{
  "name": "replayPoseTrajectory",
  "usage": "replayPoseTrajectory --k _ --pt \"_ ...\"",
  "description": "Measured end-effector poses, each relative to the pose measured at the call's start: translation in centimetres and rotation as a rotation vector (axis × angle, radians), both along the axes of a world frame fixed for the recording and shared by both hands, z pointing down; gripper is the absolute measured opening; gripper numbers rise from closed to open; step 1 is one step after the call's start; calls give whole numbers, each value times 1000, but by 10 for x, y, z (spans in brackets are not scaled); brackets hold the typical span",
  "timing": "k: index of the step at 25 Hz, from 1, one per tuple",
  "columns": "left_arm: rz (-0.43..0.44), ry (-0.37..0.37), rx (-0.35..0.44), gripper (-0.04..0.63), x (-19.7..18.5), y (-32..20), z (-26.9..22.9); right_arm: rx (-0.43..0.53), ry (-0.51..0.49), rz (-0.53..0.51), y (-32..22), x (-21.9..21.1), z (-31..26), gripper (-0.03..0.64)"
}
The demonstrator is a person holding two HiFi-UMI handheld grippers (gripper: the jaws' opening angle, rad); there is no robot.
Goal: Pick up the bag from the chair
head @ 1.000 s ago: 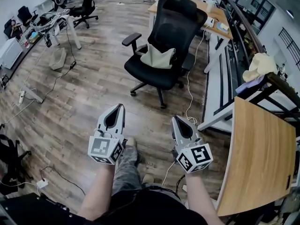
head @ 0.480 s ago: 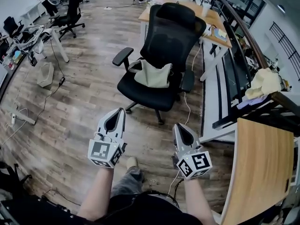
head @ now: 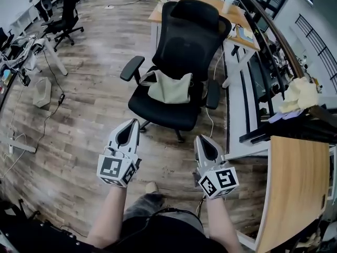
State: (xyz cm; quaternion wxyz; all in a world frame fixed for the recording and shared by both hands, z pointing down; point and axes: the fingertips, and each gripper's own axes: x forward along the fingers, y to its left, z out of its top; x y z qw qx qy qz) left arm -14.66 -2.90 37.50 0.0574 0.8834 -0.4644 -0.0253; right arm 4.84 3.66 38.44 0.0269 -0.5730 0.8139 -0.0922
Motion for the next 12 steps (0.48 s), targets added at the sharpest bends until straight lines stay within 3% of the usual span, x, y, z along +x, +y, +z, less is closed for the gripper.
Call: replayPoseTrajectory --k 12 --pt "31 14 -38 -3 9 -38 16 -38 -3 -2 -41 -3 14 8"
